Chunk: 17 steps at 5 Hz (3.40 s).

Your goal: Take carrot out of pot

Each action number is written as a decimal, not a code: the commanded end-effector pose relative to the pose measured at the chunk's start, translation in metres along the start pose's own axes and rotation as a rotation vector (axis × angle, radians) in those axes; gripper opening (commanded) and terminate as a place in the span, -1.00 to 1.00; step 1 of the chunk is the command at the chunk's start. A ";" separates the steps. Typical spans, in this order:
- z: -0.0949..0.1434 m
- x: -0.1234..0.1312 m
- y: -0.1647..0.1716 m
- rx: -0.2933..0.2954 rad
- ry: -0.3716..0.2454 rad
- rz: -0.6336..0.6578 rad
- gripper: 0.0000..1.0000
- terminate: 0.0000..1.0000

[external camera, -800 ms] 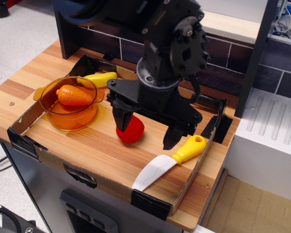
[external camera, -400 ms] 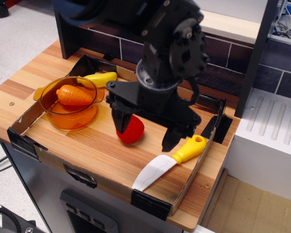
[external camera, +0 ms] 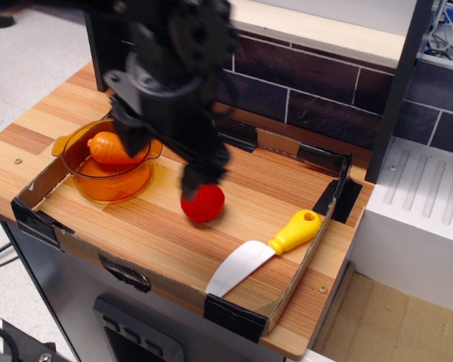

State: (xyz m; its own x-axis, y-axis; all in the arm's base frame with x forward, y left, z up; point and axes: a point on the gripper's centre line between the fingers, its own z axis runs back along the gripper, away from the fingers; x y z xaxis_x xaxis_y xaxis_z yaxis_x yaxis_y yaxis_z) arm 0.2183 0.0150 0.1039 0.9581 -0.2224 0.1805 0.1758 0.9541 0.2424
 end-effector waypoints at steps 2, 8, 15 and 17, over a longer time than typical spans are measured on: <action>0.002 0.037 0.070 -0.202 0.088 -0.376 1.00 -1.00; -0.093 0.026 0.094 -0.112 0.104 -0.467 1.00 -1.00; -0.094 0.026 0.100 -0.056 0.137 -0.388 -1.00 -1.00; -0.029 0.047 0.107 -0.024 0.061 -0.279 -1.00 -1.00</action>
State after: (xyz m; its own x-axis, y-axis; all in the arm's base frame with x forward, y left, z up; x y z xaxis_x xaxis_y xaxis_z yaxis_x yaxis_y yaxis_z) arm 0.2761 0.1096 0.0962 0.8858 -0.4640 0.0136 0.4511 0.8674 0.2100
